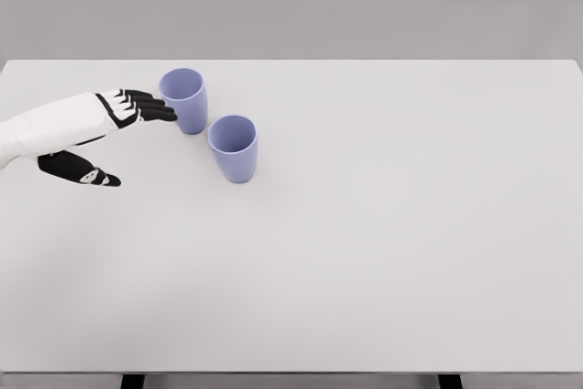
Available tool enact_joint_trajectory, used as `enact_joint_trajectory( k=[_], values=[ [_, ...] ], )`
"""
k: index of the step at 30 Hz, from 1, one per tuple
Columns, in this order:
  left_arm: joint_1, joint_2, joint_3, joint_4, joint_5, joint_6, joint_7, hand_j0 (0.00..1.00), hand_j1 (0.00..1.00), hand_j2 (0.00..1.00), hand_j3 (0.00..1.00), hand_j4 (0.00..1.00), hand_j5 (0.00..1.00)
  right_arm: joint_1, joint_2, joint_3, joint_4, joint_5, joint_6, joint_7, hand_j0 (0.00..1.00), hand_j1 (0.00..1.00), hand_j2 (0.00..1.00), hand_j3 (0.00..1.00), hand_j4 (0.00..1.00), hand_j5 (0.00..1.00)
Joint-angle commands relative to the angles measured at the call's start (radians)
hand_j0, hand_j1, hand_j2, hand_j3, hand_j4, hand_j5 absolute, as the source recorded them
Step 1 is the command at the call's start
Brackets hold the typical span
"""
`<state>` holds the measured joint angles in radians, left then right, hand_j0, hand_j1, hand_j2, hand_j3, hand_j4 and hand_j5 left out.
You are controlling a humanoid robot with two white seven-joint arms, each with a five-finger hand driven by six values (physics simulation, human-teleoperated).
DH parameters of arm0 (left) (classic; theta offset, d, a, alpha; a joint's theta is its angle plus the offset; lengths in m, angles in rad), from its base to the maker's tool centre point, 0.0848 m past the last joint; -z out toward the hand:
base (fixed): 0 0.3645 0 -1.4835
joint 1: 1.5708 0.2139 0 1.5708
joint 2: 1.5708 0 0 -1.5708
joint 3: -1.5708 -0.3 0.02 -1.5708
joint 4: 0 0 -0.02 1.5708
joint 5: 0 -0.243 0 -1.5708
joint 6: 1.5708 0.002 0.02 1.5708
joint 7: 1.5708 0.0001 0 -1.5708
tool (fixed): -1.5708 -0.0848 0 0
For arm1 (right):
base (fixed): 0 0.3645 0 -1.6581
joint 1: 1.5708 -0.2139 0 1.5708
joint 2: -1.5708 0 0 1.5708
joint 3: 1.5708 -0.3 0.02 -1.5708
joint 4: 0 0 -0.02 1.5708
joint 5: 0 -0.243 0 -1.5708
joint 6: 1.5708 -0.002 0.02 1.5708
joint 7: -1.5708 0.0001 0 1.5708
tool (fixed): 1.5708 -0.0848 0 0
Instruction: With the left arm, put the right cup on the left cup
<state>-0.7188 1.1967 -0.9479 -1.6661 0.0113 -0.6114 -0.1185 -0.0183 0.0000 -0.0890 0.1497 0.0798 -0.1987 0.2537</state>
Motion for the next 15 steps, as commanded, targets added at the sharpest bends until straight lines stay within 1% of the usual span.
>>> enact_joint_trajectory(
  k=[1, 5, 10, 13, 15],
  values=[
    [0.001, 0.009, 0.005, 0.0, 0.006, 0.001, 0.0, 1.0, 1.0, 1.0, 1.0, 1.0, 1.0, -0.003, 0.0, 0.0, -0.01, 0.0, -0.002, -0.005, 1.0, 1.0, 1.0, 1.0, 1.0, 1.0],
    [0.004, 0.011, 0.023, -0.001, 0.006, 0.001, 0.0, 1.0, 1.0, 1.0, 1.0, 1.0, 1.0, 0.003, 0.0, 0.003, 0.004, -0.003, 0.001, -0.005, 1.0, 1.0, 1.0, 1.0, 1.0, 1.0],
    [0.004, 0.012, 0.024, -0.001, 0.006, 0.001, 0.0, 1.0, 1.0, 1.0, 1.0, 1.0, 1.0, 0.004, 0.0, 0.0, 0.004, -0.003, 0.001, -0.004, 1.0, 1.0, 1.0, 1.0, 1.0, 1.0],
    [-0.001, -0.002, 0.026, -0.001, 0.006, 0.001, 0.0, 1.0, 1.0, 1.0, 1.0, 1.0, 1.0, 0.004, 0.0, 0.002, 0.002, -0.003, 0.001, -0.004, 1.0, 1.0, 1.0, 1.0, 1.0, 1.0],
    [0.004, -0.005, 0.041, -0.009, 0.006, 0.001, 0.002, 1.0, 1.0, 1.0, 1.0, 1.0, 1.0, 0.004, 0.0, 0.005, 0.004, -0.003, 0.001, -0.004, 1.0, 1.0, 1.0, 1.0, 1.0, 1.0]
  ],
)
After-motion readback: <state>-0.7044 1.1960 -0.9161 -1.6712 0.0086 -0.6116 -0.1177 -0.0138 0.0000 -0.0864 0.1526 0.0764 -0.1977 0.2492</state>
